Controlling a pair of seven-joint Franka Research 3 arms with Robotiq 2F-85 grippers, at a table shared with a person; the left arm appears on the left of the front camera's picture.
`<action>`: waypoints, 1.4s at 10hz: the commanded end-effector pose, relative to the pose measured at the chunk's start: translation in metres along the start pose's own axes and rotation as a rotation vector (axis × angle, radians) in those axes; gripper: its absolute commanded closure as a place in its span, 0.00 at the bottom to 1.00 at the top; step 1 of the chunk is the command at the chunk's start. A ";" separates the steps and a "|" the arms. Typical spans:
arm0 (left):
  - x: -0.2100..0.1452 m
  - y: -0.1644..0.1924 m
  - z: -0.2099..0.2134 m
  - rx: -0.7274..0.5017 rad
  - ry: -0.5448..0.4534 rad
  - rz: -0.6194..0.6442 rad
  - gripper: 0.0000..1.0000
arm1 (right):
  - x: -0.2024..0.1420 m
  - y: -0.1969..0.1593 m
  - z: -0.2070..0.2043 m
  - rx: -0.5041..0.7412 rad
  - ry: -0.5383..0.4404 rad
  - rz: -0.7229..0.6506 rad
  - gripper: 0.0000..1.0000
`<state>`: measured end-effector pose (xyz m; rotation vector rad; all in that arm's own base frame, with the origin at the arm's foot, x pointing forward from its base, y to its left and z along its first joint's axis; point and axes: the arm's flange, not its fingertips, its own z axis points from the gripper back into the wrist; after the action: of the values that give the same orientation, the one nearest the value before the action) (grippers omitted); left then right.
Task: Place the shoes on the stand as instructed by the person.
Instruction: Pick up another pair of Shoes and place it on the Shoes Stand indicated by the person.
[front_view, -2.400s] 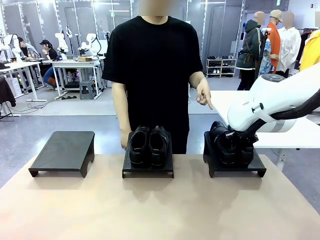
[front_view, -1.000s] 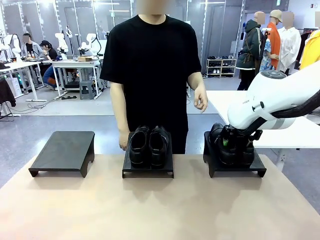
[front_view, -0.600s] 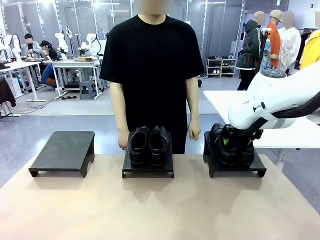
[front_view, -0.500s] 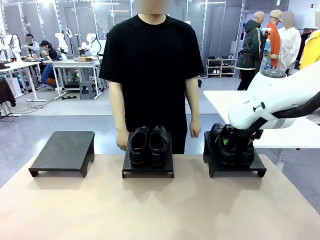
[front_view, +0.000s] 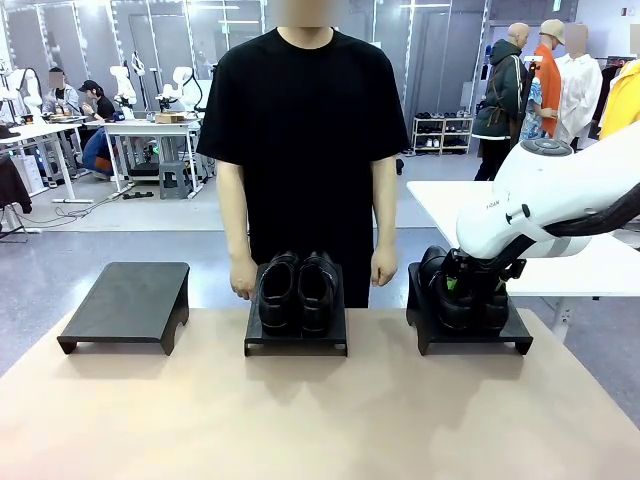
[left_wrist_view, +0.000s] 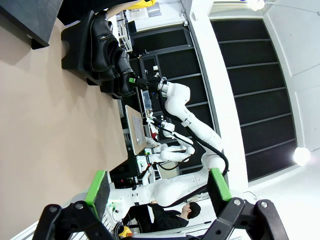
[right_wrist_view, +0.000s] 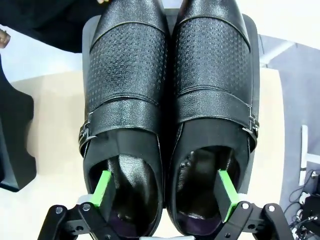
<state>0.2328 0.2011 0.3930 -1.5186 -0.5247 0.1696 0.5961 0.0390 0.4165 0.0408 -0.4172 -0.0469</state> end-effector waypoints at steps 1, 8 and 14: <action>-0.001 -0.001 0.001 -0.016 0.001 -0.010 0.00 | 0.000 0.000 -0.001 0.014 0.002 0.001 0.00; -0.001 -0.001 0.001 -0.016 0.001 -0.010 0.00 | -0.028 -0.015 0.088 0.102 -0.034 0.027 0.00; -0.001 -0.001 0.001 -0.016 0.001 -0.010 0.00 | -0.119 -0.151 0.177 0.584 0.087 -0.114 0.00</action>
<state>0.2330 0.2010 0.3928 -1.5187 -0.5231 0.1698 0.4231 -0.0818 0.5270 0.5413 -0.3695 -0.0294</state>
